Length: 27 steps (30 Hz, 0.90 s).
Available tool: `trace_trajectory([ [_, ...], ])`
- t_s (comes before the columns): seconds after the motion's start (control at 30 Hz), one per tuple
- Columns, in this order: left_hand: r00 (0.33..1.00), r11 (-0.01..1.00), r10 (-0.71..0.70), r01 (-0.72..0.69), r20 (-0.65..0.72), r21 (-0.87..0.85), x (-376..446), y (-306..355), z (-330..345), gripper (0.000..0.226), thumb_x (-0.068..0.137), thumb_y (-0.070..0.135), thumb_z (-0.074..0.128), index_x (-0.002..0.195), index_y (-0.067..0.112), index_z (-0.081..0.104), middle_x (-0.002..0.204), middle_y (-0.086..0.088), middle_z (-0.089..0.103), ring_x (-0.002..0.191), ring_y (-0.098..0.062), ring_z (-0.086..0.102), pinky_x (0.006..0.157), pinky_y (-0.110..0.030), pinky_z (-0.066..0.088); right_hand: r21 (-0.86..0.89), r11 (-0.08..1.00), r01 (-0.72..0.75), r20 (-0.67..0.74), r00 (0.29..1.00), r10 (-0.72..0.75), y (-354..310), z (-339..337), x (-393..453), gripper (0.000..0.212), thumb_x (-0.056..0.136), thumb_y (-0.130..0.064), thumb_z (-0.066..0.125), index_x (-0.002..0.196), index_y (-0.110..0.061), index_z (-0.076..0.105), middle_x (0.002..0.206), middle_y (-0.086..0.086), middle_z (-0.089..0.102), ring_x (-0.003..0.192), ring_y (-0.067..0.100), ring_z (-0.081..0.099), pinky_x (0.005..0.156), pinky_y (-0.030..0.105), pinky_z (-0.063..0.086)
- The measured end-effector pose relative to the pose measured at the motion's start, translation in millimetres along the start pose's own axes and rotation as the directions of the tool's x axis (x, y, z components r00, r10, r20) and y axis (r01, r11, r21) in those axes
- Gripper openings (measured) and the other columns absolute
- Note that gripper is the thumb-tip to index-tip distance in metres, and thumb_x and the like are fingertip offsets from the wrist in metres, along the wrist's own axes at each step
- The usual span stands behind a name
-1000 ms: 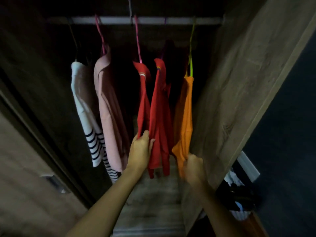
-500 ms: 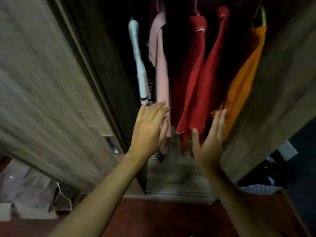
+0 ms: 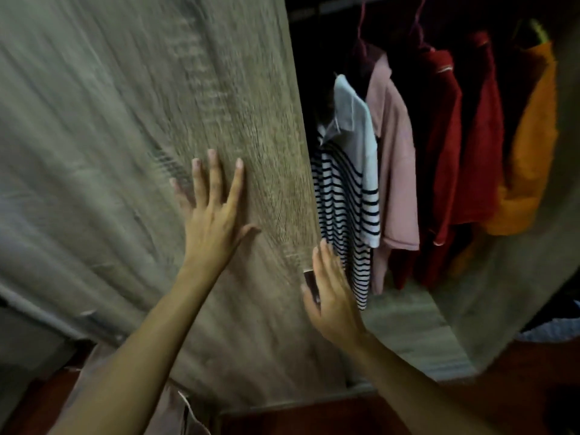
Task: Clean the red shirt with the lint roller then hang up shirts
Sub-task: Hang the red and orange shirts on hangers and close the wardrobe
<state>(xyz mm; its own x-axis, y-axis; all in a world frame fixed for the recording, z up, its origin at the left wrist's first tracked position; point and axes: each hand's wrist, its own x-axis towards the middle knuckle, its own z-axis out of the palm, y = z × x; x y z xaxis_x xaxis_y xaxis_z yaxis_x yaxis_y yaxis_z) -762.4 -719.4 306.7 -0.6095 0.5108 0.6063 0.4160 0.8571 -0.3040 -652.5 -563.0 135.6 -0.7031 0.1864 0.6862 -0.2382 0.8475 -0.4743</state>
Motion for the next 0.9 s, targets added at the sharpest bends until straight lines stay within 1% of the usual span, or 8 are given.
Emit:
trace_trajectory([
  [0.07, 0.999, 0.999, 0.038, -0.038, 0.001, 0.003, 10, -8, 1, 0.132, 0.057, 0.065, 0.075, 0.153, 0.021, -0.005, 0.158, -0.026, 0.002, 0.144, -0.048, 0.0, 0.106, -0.069, -0.002, -0.017, 1.0, 0.005, 0.031, 1.0, -0.004, -8, 7, -1, 0.069, 0.096, -0.032, 0.049, 0.15, -0.003, 0.019, 0.159, 0.014, 0.019, 0.148, 0.025, 0.018, 0.113, 0.05, 0.031],
  [0.17, 0.996, 0.996, 0.086, -0.086, -0.024, -0.01, 14, -12, 7, 0.132, 0.055, 0.069, 0.072, 0.152, 0.021, -0.002, 0.157, -0.026, 0.004, 0.143, -0.049, 0.002, 0.107, -0.071, 0.003, -0.04, 0.999, -0.028, 0.066, 0.997, 0.03, -10, 11, 2, 0.07, 0.098, -0.042, 0.039, 0.151, -0.003, 0.015, 0.16, 0.012, 0.013, 0.149, 0.023, 0.011, 0.116, 0.045, 0.026],
  [0.3, 0.991, 0.992, 0.116, -0.119, -0.062, -0.043, 16, -9, 11, 0.13, 0.055, 0.069, 0.072, 0.153, 0.022, 0.0, 0.158, -0.026, 0.004, 0.143, -0.049, 0.002, 0.107, -0.071, 0.004, -0.026, 0.997, -0.067, 0.089, 0.994, 0.069, -4, 9, 7, 0.069, 0.099, -0.038, 0.041, 0.152, -0.004, 0.013, 0.162, 0.01, 0.004, 0.15, 0.024, 0.005, 0.119, 0.042, 0.02],
  [0.4, 0.988, 0.989, 0.134, -0.138, -0.084, -0.05, 18, -1, 12, 0.13, 0.056, 0.067, 0.073, 0.153, 0.023, -0.001, 0.158, -0.025, 0.004, 0.143, -0.049, 0.002, 0.107, -0.071, 0.004, -0.053, 0.995, -0.08, 0.091, 0.992, 0.085, 2, 15, 5, 0.071, 0.098, -0.037, 0.045, 0.152, -0.003, 0.013, 0.162, 0.013, 0.004, 0.15, 0.027, 0.005, 0.118, 0.046, 0.022],
  [0.63, 0.972, 0.979, 0.18, -0.192, -0.15, -0.07, 32, 32, 13, 0.125, 0.058, 0.07, 0.07, 0.154, 0.023, 0.005, 0.159, -0.019, -0.002, 0.144, -0.044, -0.001, 0.109, -0.068, 0.0, -0.214, 0.96, -0.181, 0.078, 0.976, 0.201, 23, 22, 6, 0.094, 0.092, -0.061, 0.044, 0.153, -0.006, -0.002, 0.161, 0.016, -0.004, 0.15, 0.028, -0.003, 0.12, 0.043, 0.017],
  [0.73, 0.962, 0.974, 0.204, -0.219, -0.182, -0.066, 39, 52, 14, 0.124, 0.059, 0.071, 0.068, 0.154, 0.024, 0.004, 0.158, -0.013, -0.016, 0.145, -0.04, -0.004, 0.11, -0.064, -0.004, -0.245, 0.945, -0.216, 0.047, 0.971, 0.234, 40, 19, 5, 0.106, 0.086, -0.069, 0.048, 0.152, -0.009, -0.011, 0.16, 0.022, -0.001, 0.149, 0.033, -0.001, 0.12, 0.046, 0.015],
  [0.8, 0.953, 0.967, 0.223, -0.242, -0.203, -0.076, 46, 68, 15, 0.121, 0.062, 0.072, 0.066, 0.154, 0.025, 0.003, 0.157, -0.01, -0.023, 0.145, -0.035, -0.011, 0.112, -0.06, -0.008, -0.301, 0.919, -0.256, 0.035, 0.96, 0.279, 51, 15, 5, 0.114, 0.081, -0.076, 0.047, 0.152, -0.007, -0.01, 0.158, 0.027, 0.002, 0.148, 0.036, 0.002, 0.121, 0.045, 0.01],
  [0.9, 0.935, 0.957, 0.252, -0.279, -0.25, -0.081, 57, 94, 17, 0.113, 0.068, 0.075, 0.061, 0.154, 0.025, 0.007, 0.158, -0.011, -0.013, 0.145, -0.032, -0.017, 0.115, -0.054, -0.009, -0.352, 0.876, -0.331, -0.001, 0.936, 0.353, 70, 6, 7, 0.119, 0.076, -0.082, 0.04, 0.151, -0.006, -0.013, 0.157, 0.025, -0.004, 0.148, 0.037, 0.0, 0.118, 0.047, 0.013],
])
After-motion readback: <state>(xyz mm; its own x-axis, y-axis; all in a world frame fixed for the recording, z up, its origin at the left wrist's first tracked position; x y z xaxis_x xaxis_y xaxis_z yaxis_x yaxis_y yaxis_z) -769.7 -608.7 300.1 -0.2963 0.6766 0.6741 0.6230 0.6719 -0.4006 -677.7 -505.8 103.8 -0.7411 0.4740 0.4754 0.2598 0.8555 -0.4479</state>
